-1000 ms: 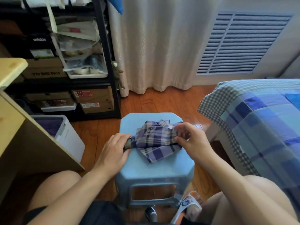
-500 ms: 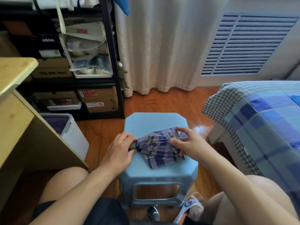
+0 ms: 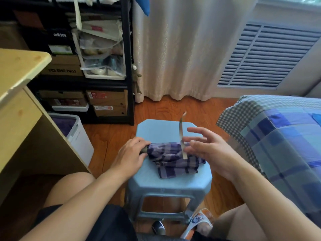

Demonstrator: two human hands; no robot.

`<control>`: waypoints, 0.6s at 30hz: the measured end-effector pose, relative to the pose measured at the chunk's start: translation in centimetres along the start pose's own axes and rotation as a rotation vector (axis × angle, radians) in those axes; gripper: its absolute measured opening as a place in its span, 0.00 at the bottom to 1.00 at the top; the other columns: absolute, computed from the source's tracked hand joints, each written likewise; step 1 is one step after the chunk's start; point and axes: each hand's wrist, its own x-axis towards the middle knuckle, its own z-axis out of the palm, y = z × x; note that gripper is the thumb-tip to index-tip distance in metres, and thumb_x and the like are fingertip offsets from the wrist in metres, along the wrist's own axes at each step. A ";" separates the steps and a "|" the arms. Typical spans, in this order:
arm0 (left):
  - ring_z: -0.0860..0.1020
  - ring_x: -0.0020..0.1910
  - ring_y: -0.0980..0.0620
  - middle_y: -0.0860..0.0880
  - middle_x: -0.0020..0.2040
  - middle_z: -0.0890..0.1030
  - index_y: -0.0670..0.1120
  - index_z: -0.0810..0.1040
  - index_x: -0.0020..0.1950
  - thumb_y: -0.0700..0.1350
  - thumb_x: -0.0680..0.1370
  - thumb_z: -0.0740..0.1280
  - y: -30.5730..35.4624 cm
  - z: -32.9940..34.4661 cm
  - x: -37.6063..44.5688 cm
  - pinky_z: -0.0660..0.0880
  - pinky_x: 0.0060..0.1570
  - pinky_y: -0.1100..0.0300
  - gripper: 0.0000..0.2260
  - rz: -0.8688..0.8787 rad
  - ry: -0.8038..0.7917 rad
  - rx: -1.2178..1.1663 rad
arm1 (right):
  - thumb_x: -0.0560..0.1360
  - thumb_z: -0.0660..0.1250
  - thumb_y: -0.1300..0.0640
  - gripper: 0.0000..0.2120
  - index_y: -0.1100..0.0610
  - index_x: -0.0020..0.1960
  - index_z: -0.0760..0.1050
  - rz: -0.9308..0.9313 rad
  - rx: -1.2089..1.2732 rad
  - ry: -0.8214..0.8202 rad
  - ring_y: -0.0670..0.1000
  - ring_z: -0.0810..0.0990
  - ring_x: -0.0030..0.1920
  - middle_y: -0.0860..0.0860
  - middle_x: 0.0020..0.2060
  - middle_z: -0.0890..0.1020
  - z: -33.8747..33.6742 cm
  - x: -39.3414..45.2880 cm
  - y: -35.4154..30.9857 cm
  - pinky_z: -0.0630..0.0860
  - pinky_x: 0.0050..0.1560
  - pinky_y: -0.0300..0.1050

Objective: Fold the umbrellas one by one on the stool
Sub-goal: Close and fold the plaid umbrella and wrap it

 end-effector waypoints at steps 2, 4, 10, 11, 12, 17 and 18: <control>0.77 0.58 0.48 0.51 0.58 0.79 0.46 0.81 0.66 0.38 0.75 0.74 0.0 0.1 0.1 0.73 0.62 0.54 0.19 -0.005 0.001 -0.009 | 0.80 0.70 0.56 0.14 0.57 0.65 0.76 0.113 -0.162 0.175 0.53 0.85 0.41 0.54 0.47 0.86 0.4 0.8 1.2 0.80 0.52 0.50; 0.77 0.59 0.47 0.50 0.59 0.79 0.46 0.81 0.66 0.38 0.75 0.74 -0.1 0.1 0.2 0.74 0.63 0.52 0.20 -0.001 0.006 -0.011 | 0.79 0.71 0.48 0.17 0.55 0.64 0.75 0.092 -0.281 0.347 0.48 0.80 0.35 0.52 0.44 0.84 0.8 1.5 2.0 0.77 0.45 0.46; 0.72 0.60 0.46 0.45 0.61 0.74 0.45 0.78 0.64 0.34 0.70 0.69 1.7 -0.3 -0.8 0.70 0.62 0.54 0.22 -0.002 0.144 0.043 | 0.77 0.74 0.48 0.22 0.44 0.68 0.72 -0.014 -0.589 0.163 0.48 0.85 0.44 0.46 0.48 0.87 2.5 1.8 1.2 0.82 0.46 0.44; 0.72 0.55 0.48 0.47 0.56 0.74 0.45 0.78 0.57 0.34 0.68 0.67 2.5 -0.9 -1.3 0.70 0.57 0.59 0.18 0.047 0.203 0.008 | 0.77 0.75 0.53 0.22 0.47 0.68 0.74 -0.031 -0.605 0.164 0.51 0.86 0.44 0.47 0.46 0.87 2.6 2.2 1.0 0.82 0.47 0.47; 0.73 0.50 0.50 0.50 0.51 0.73 0.45 0.76 0.52 0.35 0.68 0.65 3.3 -1.5 -1.8 0.70 0.52 0.62 0.15 0.102 0.227 -0.037 | 0.77 0.74 0.57 0.20 0.51 0.68 0.76 -0.045 -0.591 0.172 0.53 0.85 0.41 0.49 0.45 0.87 2.6 2.6 0.7 0.82 0.46 0.49; 0.74 0.48 0.60 0.60 0.50 0.72 0.51 0.75 0.56 0.49 0.77 0.67 5.3 -2.5 -3.8 0.71 0.47 0.69 0.09 0.239 0.008 -0.103 | 0.77 0.73 0.62 0.11 0.52 0.58 0.81 -0.125 -0.342 0.288 0.51 0.78 0.39 0.54 0.44 0.85 2.1 3.5 -1.3 0.77 0.43 0.50; 0.74 0.52 0.60 0.60 0.54 0.73 0.53 0.75 0.61 0.52 0.78 0.69 5.5 -2.1 -3.5 0.73 0.51 0.68 0.13 0.188 -0.054 -0.100 | 0.77 0.73 0.62 0.10 0.52 0.57 0.81 -0.140 -0.310 0.303 0.50 0.80 0.39 0.52 0.44 0.85 2.2 3.7 -1.4 0.78 0.44 0.49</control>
